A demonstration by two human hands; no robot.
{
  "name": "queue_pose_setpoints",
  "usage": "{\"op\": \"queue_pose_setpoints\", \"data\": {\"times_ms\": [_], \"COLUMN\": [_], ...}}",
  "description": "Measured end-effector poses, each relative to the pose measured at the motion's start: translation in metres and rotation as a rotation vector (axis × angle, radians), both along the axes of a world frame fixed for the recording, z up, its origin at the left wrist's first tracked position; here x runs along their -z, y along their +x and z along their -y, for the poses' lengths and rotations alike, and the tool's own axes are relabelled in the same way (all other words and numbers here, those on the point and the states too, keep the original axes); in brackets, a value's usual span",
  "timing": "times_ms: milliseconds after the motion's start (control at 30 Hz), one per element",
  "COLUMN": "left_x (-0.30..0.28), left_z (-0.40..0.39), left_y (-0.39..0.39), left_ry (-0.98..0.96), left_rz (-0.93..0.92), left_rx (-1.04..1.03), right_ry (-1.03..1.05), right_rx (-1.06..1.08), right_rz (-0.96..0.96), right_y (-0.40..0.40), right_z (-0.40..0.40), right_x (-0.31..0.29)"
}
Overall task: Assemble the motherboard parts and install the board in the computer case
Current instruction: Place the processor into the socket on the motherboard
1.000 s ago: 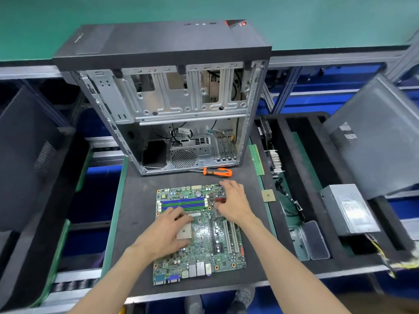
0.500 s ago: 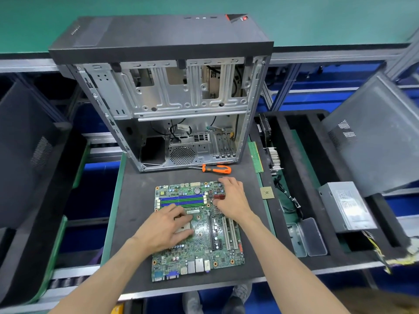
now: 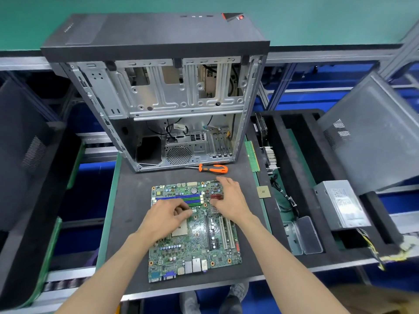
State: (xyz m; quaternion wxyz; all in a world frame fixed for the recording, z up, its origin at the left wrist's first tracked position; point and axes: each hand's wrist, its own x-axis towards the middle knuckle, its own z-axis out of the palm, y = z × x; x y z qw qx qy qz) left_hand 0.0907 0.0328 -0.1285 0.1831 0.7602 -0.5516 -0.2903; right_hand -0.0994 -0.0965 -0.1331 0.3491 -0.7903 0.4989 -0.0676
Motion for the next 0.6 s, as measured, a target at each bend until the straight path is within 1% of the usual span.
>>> {"op": "queue_pose_setpoints", "data": {"times_ms": [100, 267, 333, 400, 500, 600], "left_x": [-0.003, -0.02, -0.027, -0.033, -0.037, -0.034], "left_z": [0.002, 0.025, 0.04, 0.056, 0.075, 0.087], "left_y": [-0.006, -0.025, -0.036, -0.045, -0.056, -0.067], "left_ry": [-0.036, -0.215, -0.255, -0.242, -0.176, -0.121], "left_rz": [-0.011, 0.01, -0.007, -0.035, -0.043, -0.026], "left_rx": [0.009, 0.025, 0.018, 0.03, 0.083, 0.142], "right_ry": [-0.027, -0.196, -0.233, -0.239, -0.195, -0.191], "right_rx": [0.067, 0.234, 0.3, 0.309, 0.235, 0.155], "right_rz": [0.049, 0.059, -0.019, -0.125, -0.258, -0.308], "right_y": [-0.011, -0.045, -0.063, -0.08, -0.097, -0.103], "right_z": [0.0, 0.005, 0.009, 0.016, 0.025, 0.033], "right_x": [-0.003, -0.008, -0.009, -0.011, -0.011, -0.01]}}
